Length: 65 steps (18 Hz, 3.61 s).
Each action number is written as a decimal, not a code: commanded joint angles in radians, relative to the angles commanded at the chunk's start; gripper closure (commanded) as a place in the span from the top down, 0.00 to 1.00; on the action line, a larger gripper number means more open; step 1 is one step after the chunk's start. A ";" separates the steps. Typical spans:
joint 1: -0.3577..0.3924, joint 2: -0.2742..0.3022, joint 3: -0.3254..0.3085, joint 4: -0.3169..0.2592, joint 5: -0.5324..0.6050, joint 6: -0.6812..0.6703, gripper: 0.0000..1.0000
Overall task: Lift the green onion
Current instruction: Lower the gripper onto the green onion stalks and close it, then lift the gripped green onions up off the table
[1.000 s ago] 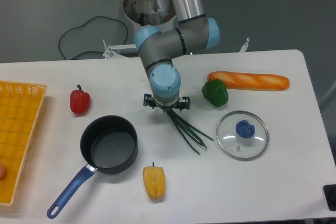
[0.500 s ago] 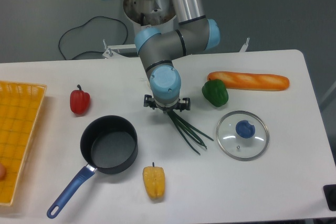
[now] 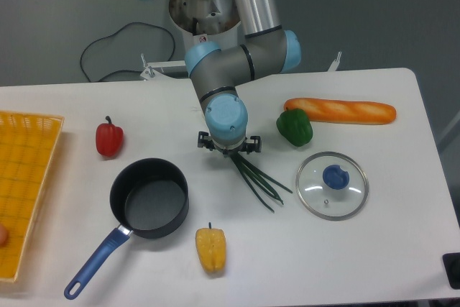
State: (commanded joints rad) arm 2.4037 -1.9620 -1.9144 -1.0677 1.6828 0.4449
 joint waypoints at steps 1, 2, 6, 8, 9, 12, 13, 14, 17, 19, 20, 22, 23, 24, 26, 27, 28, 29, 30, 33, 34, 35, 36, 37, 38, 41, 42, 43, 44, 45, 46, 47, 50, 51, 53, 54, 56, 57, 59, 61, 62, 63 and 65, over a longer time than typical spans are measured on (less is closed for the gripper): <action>0.000 0.002 0.000 0.000 0.000 0.002 0.99; -0.002 0.000 0.000 0.000 0.003 0.002 0.99; -0.005 0.003 0.000 -0.002 0.002 0.008 0.98; -0.012 0.002 0.000 -0.002 0.005 0.008 0.96; -0.012 0.000 0.000 -0.002 0.005 0.006 0.94; -0.014 0.000 0.002 -0.002 0.003 0.006 0.85; -0.014 0.000 0.002 -0.002 0.003 0.006 0.83; -0.014 -0.002 0.002 -0.003 0.003 0.006 0.81; -0.014 -0.003 0.003 -0.003 0.003 0.008 0.71; -0.014 -0.005 0.006 -0.003 0.005 0.006 0.67; -0.014 -0.005 0.006 -0.003 0.005 0.006 0.67; -0.014 -0.006 0.005 -0.003 0.005 0.006 0.60; -0.014 -0.006 0.005 -0.003 0.005 0.008 0.59; -0.014 -0.006 0.005 -0.003 0.005 0.008 0.59; -0.014 -0.006 0.003 -0.003 0.006 0.014 0.57; -0.014 -0.006 0.002 -0.003 0.006 0.020 0.51; -0.014 -0.006 0.002 -0.003 0.006 0.024 0.49; -0.012 -0.005 0.002 -0.003 0.008 0.025 0.43; -0.012 -0.003 0.003 -0.003 0.009 0.026 0.41; -0.014 -0.006 0.012 -0.006 0.015 0.028 0.25; -0.014 -0.006 0.015 -0.006 0.027 0.026 0.20; -0.014 -0.008 0.020 -0.006 0.034 0.028 0.16; -0.014 -0.009 0.020 -0.006 0.035 0.028 0.14; -0.014 -0.009 0.024 -0.006 0.035 0.028 0.12; -0.014 -0.009 0.031 -0.009 0.035 0.028 0.11; -0.015 -0.005 0.051 -0.015 0.037 0.031 0.10; -0.015 -0.003 0.054 -0.024 0.043 0.040 0.10; -0.017 -0.002 0.064 -0.041 0.055 0.061 0.10; -0.020 -0.002 0.077 -0.067 0.070 0.080 0.10; -0.023 -0.003 0.090 -0.098 0.089 0.090 0.10; -0.023 -0.006 0.103 -0.130 0.110 0.094 0.10; -0.026 -0.006 0.110 -0.147 0.124 0.095 0.10; -0.023 0.000 0.123 -0.158 0.135 0.133 0.10; -0.023 0.006 0.124 -0.160 0.137 0.158 0.10; -0.026 0.026 0.135 -0.181 0.138 0.181 0.10; -0.026 0.029 0.147 -0.207 0.140 0.183 0.10; -0.032 0.025 0.193 -0.233 0.144 0.184 0.10; -0.035 0.023 0.216 -0.236 0.144 0.195 0.10; -0.037 0.026 0.265 -0.239 0.144 0.277 0.10; -0.032 0.038 0.294 -0.241 0.137 0.339 0.10; -0.031 0.052 0.305 -0.247 0.137 0.359 0.10; -0.029 0.060 0.319 -0.253 0.137 0.376 0.10; -0.029 0.061 0.339 -0.246 0.140 0.406 0.10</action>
State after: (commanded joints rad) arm 2.3746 -1.9006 -1.5755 -1.3132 1.8224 0.8512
